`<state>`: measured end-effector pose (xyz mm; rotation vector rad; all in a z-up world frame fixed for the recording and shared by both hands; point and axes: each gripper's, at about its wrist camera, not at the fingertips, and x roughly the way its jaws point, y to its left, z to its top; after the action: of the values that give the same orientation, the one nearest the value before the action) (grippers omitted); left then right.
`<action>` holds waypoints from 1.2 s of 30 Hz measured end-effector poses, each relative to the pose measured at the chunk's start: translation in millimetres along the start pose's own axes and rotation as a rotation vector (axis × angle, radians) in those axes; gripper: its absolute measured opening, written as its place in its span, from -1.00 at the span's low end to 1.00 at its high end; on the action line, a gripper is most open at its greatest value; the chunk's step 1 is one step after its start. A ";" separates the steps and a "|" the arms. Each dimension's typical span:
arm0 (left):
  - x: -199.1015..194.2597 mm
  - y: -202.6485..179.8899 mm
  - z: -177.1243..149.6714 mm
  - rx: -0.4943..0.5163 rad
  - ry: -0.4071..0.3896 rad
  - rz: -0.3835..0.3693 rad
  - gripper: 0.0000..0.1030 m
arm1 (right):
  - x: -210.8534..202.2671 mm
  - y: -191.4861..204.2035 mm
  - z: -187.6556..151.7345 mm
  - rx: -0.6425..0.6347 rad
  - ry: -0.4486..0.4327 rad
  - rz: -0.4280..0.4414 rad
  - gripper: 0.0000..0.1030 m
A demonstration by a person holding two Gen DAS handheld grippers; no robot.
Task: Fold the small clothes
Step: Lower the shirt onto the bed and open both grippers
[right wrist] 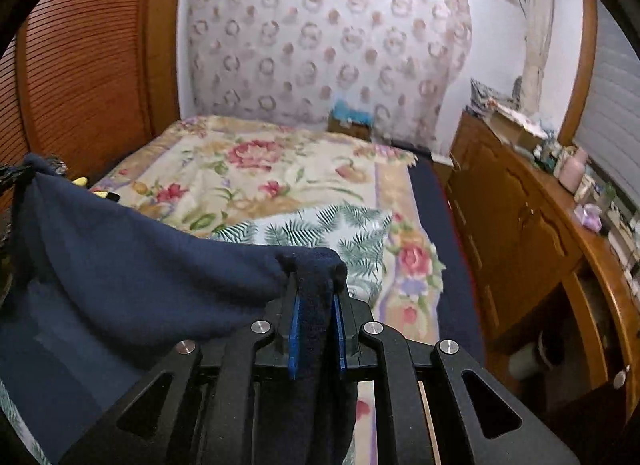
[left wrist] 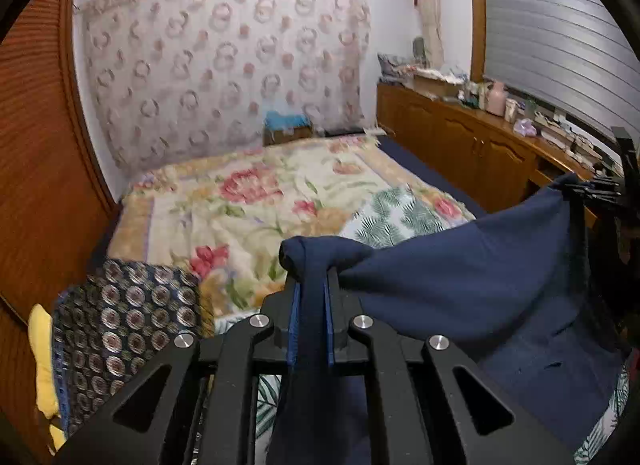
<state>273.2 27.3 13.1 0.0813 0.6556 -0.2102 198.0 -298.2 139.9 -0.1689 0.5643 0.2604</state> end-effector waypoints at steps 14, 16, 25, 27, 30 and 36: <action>-20.7 -7.0 -47.0 0.001 0.078 -0.008 0.43 | -72.8 27.4 -27.2 0.032 0.029 0.017 0.18; -29.7 -11.8 -57.2 -0.002 0.078 0.008 0.43 | -79.4 21.9 -46.8 0.033 0.042 0.019 0.18; -33.1 -24.2 -99.2 -0.026 0.121 0.017 0.43 | -84.9 6.9 -82.4 0.125 0.147 0.056 0.18; -28.6 -24.3 -104.9 -0.027 0.139 0.032 0.42 | -79.6 3.5 -78.3 0.141 0.159 0.073 0.18; -22.8 -24.4 -110.7 -0.030 0.162 0.047 0.36 | -78.1 -0.5 -71.9 0.140 0.159 0.086 0.18; -13.9 -25.2 -114.8 -0.038 0.177 0.059 0.03 | -74.3 -5.3 -78.9 0.115 0.143 0.066 0.18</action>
<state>188.5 21.2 -69.3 0.0832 0.8322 -0.1339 99.3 -335.9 115.3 -0.0584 0.7257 0.2802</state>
